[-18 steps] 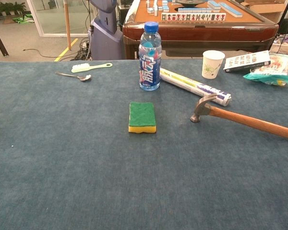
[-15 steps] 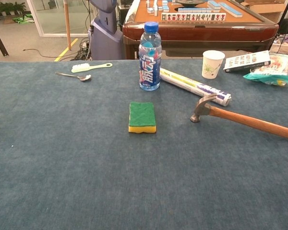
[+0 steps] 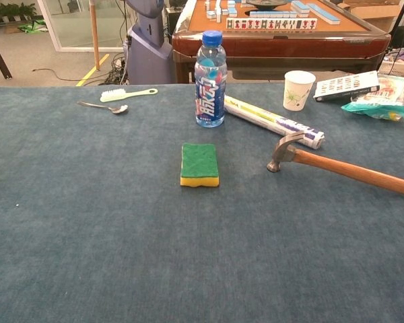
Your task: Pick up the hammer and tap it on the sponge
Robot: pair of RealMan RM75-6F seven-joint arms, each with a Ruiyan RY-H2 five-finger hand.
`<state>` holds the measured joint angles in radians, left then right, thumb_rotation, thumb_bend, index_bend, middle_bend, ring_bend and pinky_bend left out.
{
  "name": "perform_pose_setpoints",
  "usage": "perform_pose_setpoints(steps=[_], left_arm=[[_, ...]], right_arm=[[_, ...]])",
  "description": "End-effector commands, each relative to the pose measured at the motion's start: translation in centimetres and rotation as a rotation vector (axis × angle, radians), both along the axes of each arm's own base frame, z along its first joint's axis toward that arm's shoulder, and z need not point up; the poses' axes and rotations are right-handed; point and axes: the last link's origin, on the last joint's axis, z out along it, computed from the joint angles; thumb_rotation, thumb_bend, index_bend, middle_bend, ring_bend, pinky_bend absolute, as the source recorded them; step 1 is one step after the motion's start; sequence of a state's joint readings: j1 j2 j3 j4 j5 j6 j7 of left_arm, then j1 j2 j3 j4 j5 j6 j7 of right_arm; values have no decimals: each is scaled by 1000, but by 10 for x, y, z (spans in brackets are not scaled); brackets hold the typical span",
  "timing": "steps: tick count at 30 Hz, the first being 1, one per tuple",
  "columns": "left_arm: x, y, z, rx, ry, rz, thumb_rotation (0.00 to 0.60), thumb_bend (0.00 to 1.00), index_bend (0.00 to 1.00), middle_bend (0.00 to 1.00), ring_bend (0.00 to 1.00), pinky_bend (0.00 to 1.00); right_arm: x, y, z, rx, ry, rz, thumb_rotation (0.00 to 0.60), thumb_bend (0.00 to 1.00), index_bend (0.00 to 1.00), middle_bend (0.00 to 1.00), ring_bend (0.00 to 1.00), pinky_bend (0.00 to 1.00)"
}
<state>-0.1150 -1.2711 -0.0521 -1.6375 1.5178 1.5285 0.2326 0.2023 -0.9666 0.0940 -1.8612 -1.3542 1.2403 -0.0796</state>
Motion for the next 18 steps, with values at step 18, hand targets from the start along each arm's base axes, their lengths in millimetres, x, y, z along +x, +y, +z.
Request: perform_pose_setpoints(steps=[18], left_arm=[[-5, -4, 0, -1, -17, -3, 600, 227, 68, 90, 66, 3]], right_arm=[[30, -82, -77, 238, -79, -69, 600, 274, 234, 282, 104, 186]])
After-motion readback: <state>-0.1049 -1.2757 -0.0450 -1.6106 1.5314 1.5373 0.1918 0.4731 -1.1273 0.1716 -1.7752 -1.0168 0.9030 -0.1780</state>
